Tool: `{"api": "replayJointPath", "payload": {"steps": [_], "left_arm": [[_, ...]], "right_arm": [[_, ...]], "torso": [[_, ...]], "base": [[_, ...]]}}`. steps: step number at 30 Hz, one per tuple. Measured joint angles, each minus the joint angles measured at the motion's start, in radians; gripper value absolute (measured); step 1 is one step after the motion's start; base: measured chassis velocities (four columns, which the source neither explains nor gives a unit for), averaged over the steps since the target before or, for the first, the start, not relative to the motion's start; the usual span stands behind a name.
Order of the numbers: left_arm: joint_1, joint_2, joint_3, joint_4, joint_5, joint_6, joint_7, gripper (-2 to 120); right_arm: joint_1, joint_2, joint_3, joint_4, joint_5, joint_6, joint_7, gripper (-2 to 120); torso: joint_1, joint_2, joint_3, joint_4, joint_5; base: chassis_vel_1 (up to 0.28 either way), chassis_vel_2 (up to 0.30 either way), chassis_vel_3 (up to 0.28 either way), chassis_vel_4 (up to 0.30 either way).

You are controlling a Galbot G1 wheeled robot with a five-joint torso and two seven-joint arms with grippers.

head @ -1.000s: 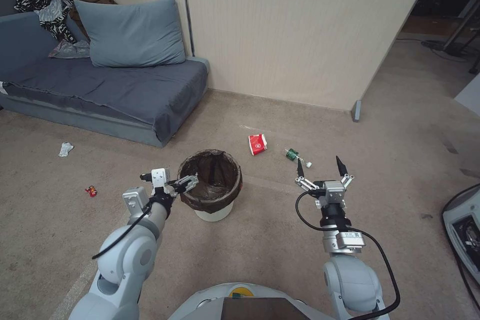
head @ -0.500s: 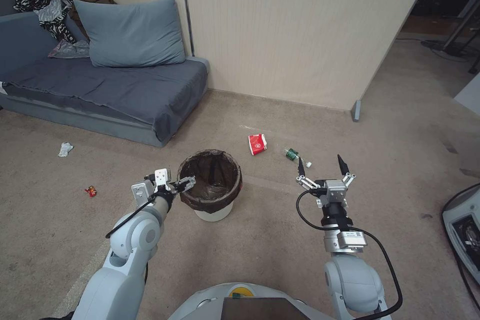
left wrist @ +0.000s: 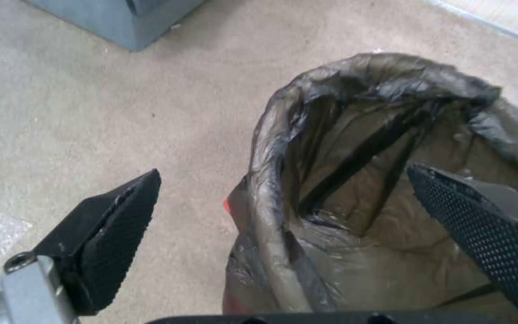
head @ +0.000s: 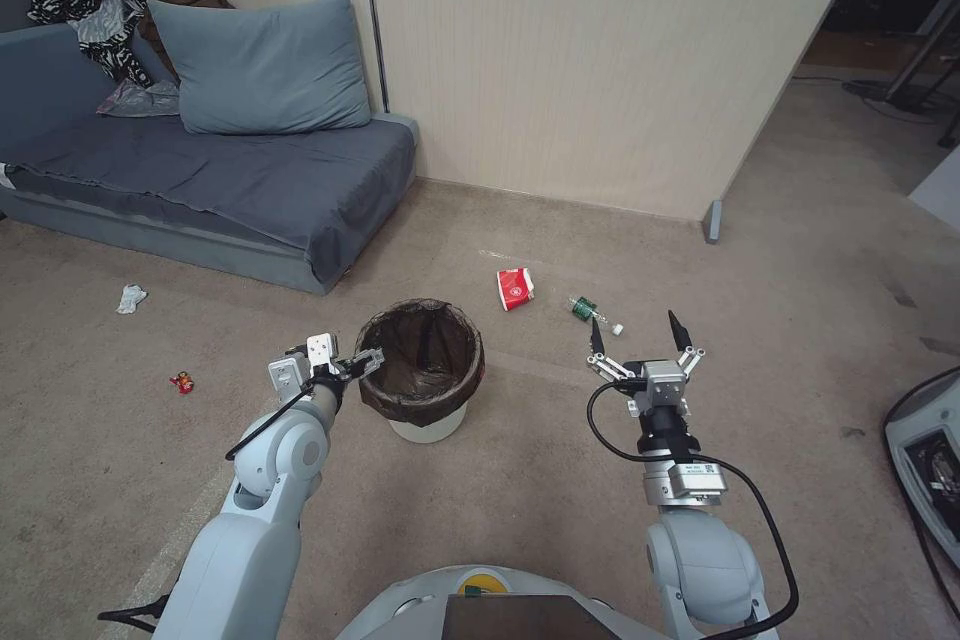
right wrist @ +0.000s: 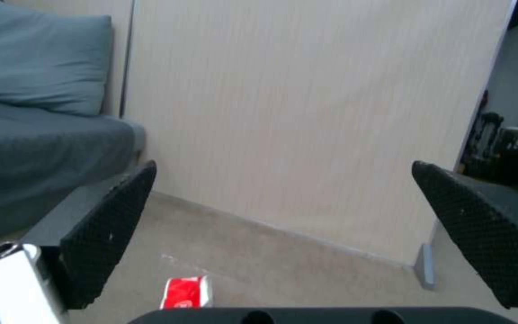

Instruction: Pick up the trash bin, then pick up the garbage from the floor and place it into the trash bin.

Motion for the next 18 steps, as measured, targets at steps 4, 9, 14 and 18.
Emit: {"api": "replayJointPath", "payload": {"steps": [4,9,14,18], "left_arm": [[-0.011,-0.008,-0.001,0.021,0.009,0.000,0.000,99],[-0.030,-0.022,0.001,0.072,0.021,-0.004,0.001,99],[-0.041,-0.025,0.004,0.094,0.025,-0.005,0.002,99],[-0.052,-0.026,0.006,0.112,0.025,-0.005,0.003,97]], "right_arm": [[-0.002,0.000,0.001,0.000,0.000,0.000,0.000,100],[-0.005,0.000,0.003,-0.001,-0.001,0.002,-0.002,100],[-0.006,0.000,0.006,0.000,-0.001,0.002,-0.014,100],[-0.004,0.000,0.007,0.000,-0.001,0.001,-0.015,100]], "torso": [[0.000,0.000,0.000,0.0000,0.0001],[0.000,0.000,0.000,0.0000,0.0000],[0.000,0.000,0.000,0.0000,0.0001],[0.000,0.000,0.000,0.0000,0.0001]], "base": [[0.000,0.000,0.000,0.000],[0.000,0.000,0.000,0.000],[0.000,0.000,0.000,0.000],[0.000,0.000,0.000,0.000]]}}
